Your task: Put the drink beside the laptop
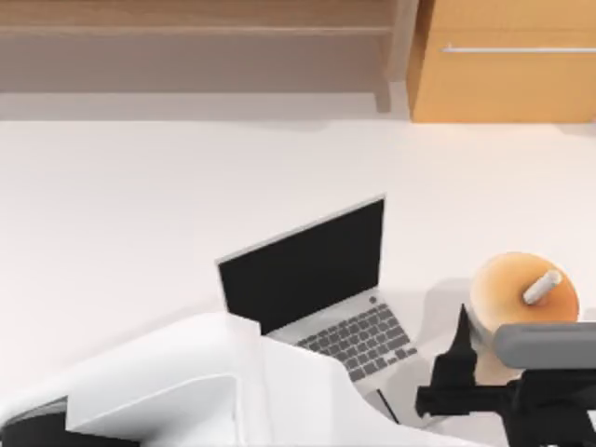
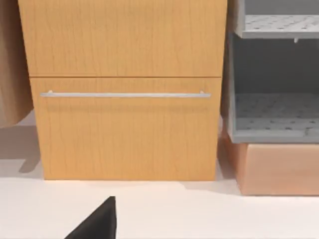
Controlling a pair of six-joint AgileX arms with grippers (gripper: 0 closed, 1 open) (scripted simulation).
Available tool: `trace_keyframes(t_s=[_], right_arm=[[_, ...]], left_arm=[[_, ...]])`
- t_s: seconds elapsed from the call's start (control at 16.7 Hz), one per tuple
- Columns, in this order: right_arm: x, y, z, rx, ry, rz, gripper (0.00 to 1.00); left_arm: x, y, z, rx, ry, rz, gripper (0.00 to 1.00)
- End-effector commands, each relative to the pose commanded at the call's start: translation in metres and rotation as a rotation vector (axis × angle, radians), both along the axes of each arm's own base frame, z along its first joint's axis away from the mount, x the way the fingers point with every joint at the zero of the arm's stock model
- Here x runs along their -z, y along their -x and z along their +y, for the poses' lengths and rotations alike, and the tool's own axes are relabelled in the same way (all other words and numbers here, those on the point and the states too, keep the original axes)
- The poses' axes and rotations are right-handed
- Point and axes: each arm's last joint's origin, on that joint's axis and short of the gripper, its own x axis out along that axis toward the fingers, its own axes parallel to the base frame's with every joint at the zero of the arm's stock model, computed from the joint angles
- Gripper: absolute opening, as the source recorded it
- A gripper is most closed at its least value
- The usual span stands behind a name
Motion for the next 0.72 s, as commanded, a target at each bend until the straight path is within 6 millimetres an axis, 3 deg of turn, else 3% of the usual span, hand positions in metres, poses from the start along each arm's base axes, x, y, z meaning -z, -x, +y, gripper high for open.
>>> trace_keyframes(t_s=[0.36, 0.72], right_arm=[[0.0000, 0.0000, 0.0000, 0.000, 0.000, 0.000, 1.00], [0.0000, 0.0000, 0.0000, 0.000, 0.000, 0.000, 1.00]], left_arm=[[0.0000, 0.0000, 0.0000, 0.000, 0.000, 0.000, 0.98], [0.0000, 0.0000, 0.0000, 0.000, 0.000, 0.000, 1.00]])
